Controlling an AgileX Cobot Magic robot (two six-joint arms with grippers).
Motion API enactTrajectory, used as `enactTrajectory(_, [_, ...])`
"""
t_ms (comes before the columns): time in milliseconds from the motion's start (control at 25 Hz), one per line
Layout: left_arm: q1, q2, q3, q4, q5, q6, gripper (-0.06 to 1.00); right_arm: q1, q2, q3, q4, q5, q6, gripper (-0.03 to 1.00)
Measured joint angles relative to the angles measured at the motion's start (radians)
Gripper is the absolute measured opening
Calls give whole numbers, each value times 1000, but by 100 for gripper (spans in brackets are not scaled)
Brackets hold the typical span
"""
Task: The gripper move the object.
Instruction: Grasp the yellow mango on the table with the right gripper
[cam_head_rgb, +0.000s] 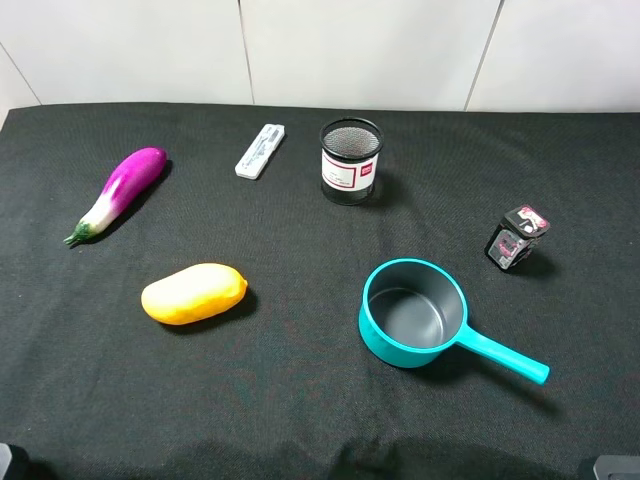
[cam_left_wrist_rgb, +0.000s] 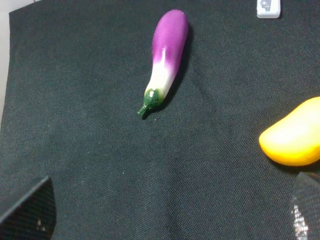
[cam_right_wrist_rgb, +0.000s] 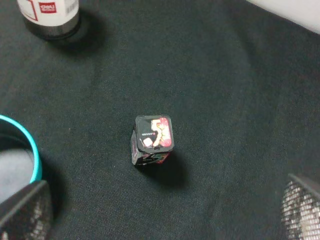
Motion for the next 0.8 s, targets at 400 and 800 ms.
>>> enactTrajectory(400, [0,0,0,0,0,0,99,153,212,-118,-15,-14,-77,69])
enactTrajectory(800, [0,0,0,0,0,0,99,383,449,-219,-38,-54,-85,69])
